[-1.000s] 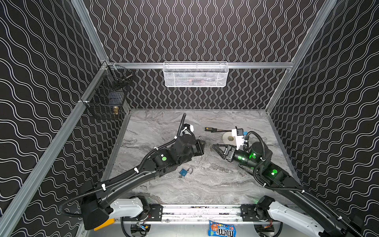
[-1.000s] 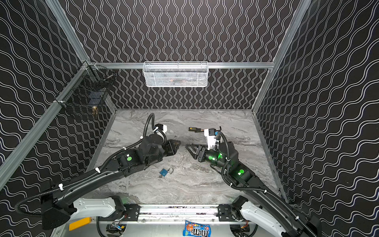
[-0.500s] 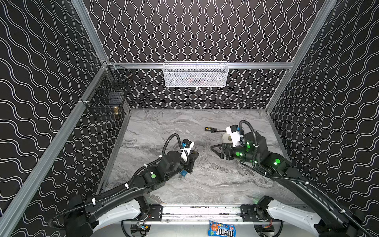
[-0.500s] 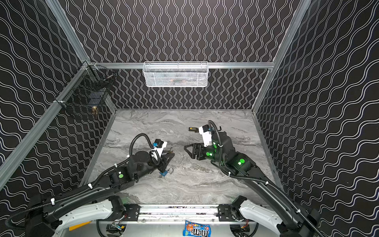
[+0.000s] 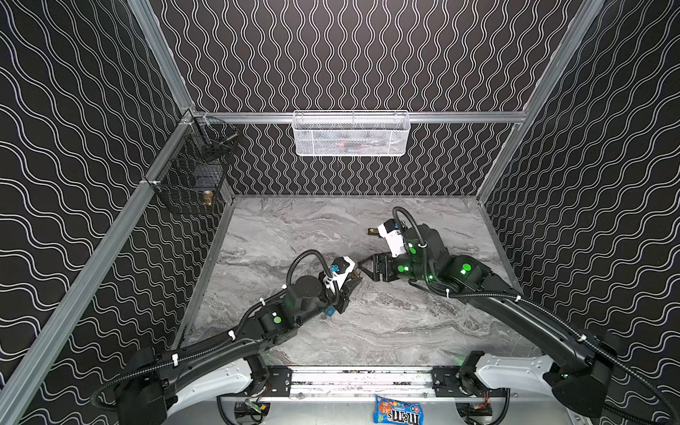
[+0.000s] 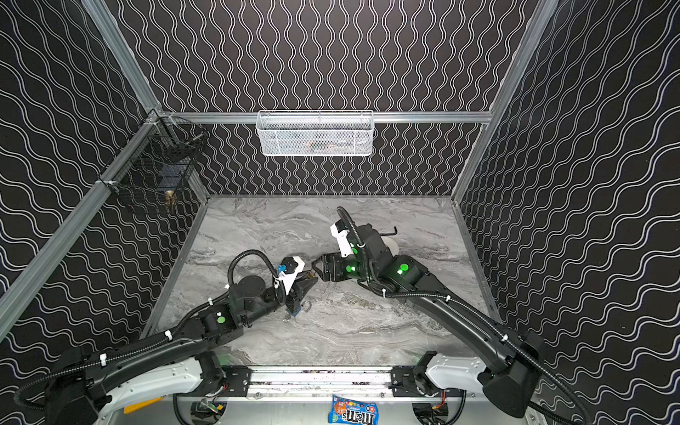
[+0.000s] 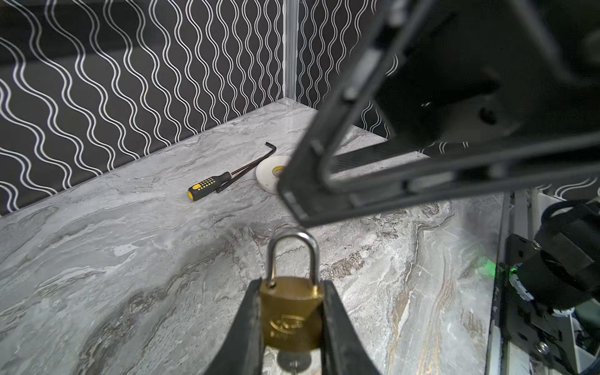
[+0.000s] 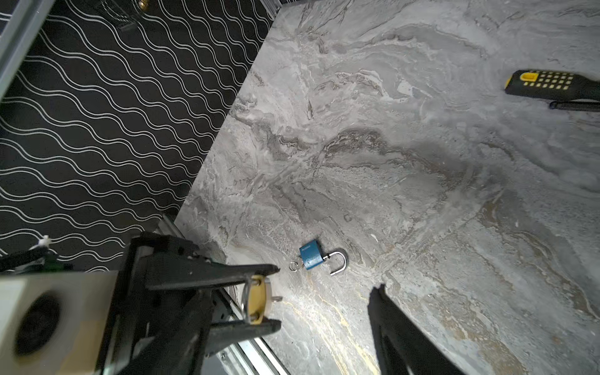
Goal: Unlock with the key
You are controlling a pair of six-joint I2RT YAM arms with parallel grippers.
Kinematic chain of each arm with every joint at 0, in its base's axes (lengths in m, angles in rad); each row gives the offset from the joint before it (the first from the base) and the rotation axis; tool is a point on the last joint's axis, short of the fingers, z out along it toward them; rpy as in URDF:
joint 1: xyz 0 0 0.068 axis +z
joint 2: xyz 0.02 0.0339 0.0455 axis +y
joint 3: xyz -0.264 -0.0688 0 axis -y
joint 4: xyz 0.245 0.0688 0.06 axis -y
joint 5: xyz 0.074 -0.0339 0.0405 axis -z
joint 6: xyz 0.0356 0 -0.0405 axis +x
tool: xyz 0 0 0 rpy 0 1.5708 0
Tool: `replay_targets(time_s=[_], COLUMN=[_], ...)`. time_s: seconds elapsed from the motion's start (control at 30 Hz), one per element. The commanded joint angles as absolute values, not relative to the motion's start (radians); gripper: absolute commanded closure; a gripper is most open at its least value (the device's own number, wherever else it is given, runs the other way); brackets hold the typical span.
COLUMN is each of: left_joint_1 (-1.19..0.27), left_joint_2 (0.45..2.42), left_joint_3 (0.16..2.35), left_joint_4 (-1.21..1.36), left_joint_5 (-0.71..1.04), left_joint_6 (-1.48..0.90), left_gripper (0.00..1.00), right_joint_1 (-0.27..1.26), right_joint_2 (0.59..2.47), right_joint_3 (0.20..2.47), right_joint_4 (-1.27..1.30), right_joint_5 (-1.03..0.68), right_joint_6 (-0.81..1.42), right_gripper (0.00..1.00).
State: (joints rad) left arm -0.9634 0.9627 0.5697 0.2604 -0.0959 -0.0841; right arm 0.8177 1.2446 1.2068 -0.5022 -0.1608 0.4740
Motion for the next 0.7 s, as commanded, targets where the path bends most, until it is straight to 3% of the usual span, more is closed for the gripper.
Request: replay_targets(time_s=[0.0, 0.67], left_joint_1=[-0.963, -0.963], left_joint_2=[0.967, 0.992], left_joint_3=[0.577, 0.58], left_joint_4=[0.316, 0.315], left_joint_5=[-0.091, -0.105], left_joint_6=[-0.041, -0.024], left_gripper=[1.0, 1.0], right_joint_1=[0.82, 0.819], right_joint_2=[1.276, 1.326], right_joint_3=[1.241, 1.293], right_joint_4=[-0.548, -0.715], right_joint_5=[-0.114, -0.003], right_joint_6=[0.44, 0.308], right_gripper=[0.23, 0.24])
